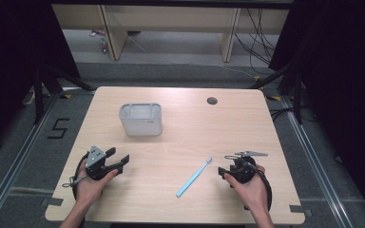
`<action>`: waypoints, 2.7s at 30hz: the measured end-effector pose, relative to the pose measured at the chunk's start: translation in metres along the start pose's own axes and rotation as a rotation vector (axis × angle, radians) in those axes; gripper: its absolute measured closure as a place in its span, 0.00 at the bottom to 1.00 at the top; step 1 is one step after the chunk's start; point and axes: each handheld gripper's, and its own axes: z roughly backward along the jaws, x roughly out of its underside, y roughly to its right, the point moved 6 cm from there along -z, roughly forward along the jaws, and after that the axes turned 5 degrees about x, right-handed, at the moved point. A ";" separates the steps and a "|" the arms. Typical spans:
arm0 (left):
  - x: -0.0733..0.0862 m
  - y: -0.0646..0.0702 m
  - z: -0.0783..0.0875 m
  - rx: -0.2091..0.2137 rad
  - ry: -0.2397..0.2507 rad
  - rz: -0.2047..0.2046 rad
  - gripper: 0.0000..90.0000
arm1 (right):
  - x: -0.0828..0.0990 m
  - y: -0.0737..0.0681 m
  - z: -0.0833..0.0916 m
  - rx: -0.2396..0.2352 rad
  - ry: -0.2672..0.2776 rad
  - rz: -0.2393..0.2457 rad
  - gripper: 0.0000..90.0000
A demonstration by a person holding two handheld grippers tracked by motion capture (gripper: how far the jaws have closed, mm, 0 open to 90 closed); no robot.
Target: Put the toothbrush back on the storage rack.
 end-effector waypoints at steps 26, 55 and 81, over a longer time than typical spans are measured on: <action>0.001 0.001 -0.001 0.000 -0.005 -0.005 0.35 | -0.016 -0.068 -0.018 -0.009 -0.534 -0.200 0.51; 0.001 0.002 -0.001 0.004 -0.013 -0.003 0.35 | -0.033 -0.104 -0.043 0.194 -0.626 -0.392 0.59; 0.002 0.002 0.001 0.002 -0.021 0.009 0.35 | -0.032 -0.102 -0.057 0.272 -0.605 -0.364 0.64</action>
